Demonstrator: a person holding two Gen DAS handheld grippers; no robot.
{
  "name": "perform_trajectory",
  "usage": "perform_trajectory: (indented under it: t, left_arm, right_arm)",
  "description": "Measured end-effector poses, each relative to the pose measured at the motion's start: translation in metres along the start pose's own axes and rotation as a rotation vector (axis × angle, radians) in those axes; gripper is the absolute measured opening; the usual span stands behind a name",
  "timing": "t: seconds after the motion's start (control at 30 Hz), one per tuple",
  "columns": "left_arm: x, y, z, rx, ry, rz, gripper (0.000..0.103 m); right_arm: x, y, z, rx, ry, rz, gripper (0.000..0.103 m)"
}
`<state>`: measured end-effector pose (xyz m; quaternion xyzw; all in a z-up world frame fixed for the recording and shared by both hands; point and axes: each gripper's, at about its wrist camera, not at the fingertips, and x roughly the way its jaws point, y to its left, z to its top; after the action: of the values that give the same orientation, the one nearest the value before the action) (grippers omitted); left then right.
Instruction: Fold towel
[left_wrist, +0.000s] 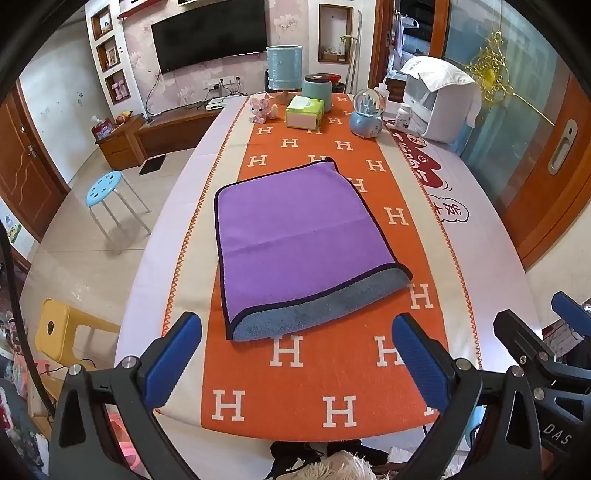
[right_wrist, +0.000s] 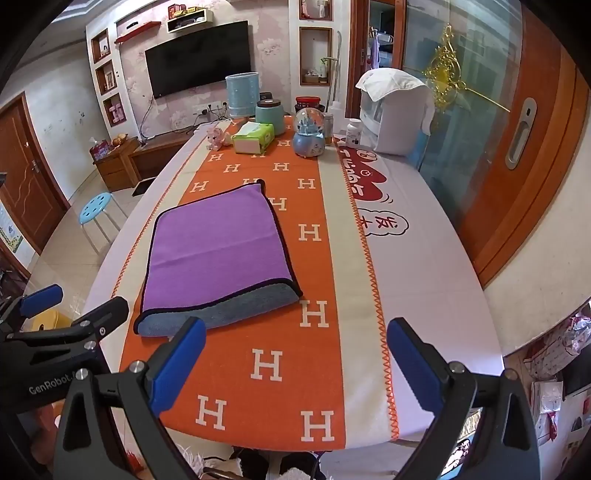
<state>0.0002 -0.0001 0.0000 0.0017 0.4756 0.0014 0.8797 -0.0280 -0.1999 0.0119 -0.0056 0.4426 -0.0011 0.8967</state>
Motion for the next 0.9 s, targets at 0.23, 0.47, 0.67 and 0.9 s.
perform_trajectory:
  t: [0.23,0.47,0.67,0.9]
  left_arm:
    - [0.001,0.000,0.000,0.003,0.001,0.000,0.102]
    - [0.002,-0.005,0.003,0.006,0.001,0.003,0.102]
    - [0.004,-0.007,0.008,0.007,0.002,0.001,0.102]
    - [0.012,-0.010,0.012,0.019,0.003,-0.004,0.102]
  right_arm:
    - [0.000,-0.001,0.002,0.000,-0.001,-0.003,0.099]
    - [0.000,-0.004,0.002,0.003,-0.006,0.001,0.099]
    - [0.001,-0.003,0.004,0.003,-0.006,-0.001,0.099]
    - [0.001,-0.004,0.006,0.008,-0.006,-0.002,0.099]
